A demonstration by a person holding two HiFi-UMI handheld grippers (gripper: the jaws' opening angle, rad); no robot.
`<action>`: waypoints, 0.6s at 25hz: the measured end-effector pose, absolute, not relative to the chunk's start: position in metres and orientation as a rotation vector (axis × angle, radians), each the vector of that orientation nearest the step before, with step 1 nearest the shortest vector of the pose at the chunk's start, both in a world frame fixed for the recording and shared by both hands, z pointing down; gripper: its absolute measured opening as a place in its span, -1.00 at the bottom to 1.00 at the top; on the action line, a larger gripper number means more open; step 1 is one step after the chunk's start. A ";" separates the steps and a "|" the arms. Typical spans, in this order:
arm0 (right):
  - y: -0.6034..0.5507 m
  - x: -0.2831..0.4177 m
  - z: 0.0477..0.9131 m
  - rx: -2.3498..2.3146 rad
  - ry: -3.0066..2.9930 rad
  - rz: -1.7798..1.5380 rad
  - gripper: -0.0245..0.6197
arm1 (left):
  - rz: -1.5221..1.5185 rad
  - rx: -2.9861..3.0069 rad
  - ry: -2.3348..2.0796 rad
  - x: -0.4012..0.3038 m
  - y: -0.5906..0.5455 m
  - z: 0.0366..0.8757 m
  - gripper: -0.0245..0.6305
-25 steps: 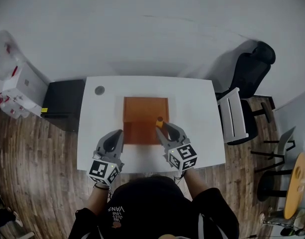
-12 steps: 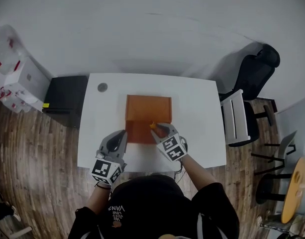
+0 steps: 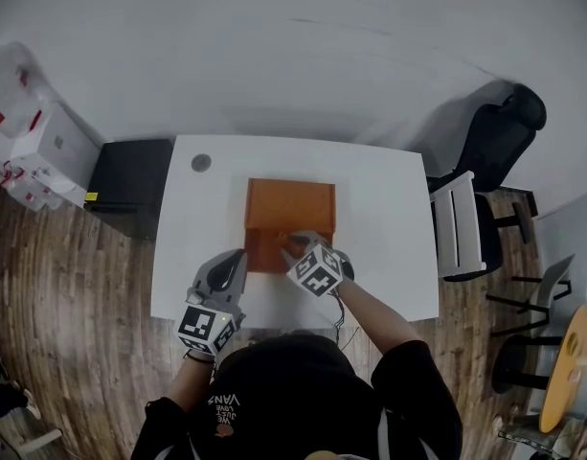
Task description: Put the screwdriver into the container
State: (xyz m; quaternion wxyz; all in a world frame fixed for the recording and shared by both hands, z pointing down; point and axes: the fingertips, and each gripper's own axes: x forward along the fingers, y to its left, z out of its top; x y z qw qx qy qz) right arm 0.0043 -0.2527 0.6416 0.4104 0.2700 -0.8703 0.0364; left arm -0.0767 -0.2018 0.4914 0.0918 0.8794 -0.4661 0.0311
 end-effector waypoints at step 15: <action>-0.256 -0.014 0.695 0.491 -2.060 0.173 -0.58 | 0.103 2.558 -1.435 -0.087 -0.201 0.499 -0.88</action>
